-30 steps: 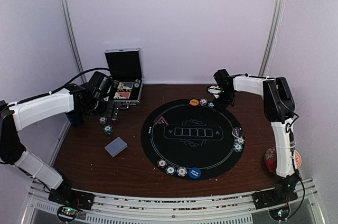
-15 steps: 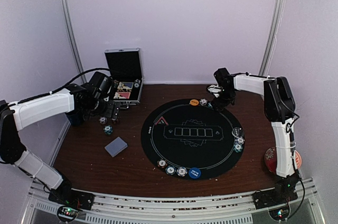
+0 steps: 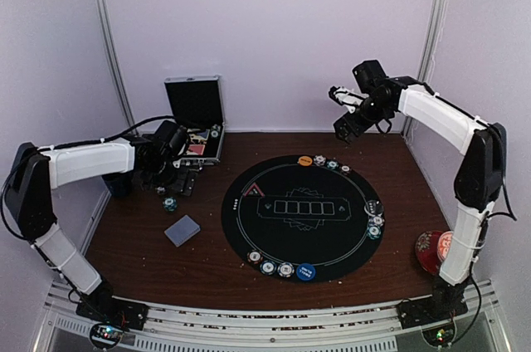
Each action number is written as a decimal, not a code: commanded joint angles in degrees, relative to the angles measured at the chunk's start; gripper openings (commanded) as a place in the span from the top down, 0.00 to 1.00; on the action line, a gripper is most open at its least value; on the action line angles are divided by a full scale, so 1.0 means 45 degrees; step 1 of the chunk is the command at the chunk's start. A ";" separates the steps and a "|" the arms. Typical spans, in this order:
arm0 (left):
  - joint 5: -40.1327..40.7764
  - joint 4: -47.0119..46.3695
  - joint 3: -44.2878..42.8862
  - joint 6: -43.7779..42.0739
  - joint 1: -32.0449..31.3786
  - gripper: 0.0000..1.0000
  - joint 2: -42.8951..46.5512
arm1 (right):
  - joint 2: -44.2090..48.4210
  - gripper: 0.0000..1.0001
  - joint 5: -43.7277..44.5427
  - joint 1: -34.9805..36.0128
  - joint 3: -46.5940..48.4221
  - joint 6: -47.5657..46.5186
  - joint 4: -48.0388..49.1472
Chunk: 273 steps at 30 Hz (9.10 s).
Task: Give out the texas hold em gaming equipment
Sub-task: Place the poker chips pile in the big blind area, then pick up the pile of poker chips from the pile of poker chips, then place the poker chips pile on the poker table mat, then pick up the pile of poker chips from the poker table mat, then place the poker chips pile in the dealer area.
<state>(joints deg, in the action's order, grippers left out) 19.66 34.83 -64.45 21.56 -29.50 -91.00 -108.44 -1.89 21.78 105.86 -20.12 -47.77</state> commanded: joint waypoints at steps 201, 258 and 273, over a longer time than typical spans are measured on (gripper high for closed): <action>0.3473 -0.1811 0.0471 -0.0507 -0.1624 0.02 0.2311 | 0.0601 0.05 -0.0952 0.5896 -0.8740 -0.2238 0.2117; 0.3011 -0.1685 0.0381 -0.0475 -0.1637 0.02 0.1635 | 0.3296 0.76 -0.2286 0.4854 -1.0709 -0.3005 0.0424; 0.2862 -0.1680 0.0356 -0.0495 -0.1644 0.02 0.1573 | 0.5264 0.76 -0.1399 0.2729 -1.3232 -0.2834 0.1369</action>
<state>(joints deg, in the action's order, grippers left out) 33.21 28.73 -62.65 19.57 -37.17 -83.37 -86.39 -9.96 35.35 47.53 -33.06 -43.33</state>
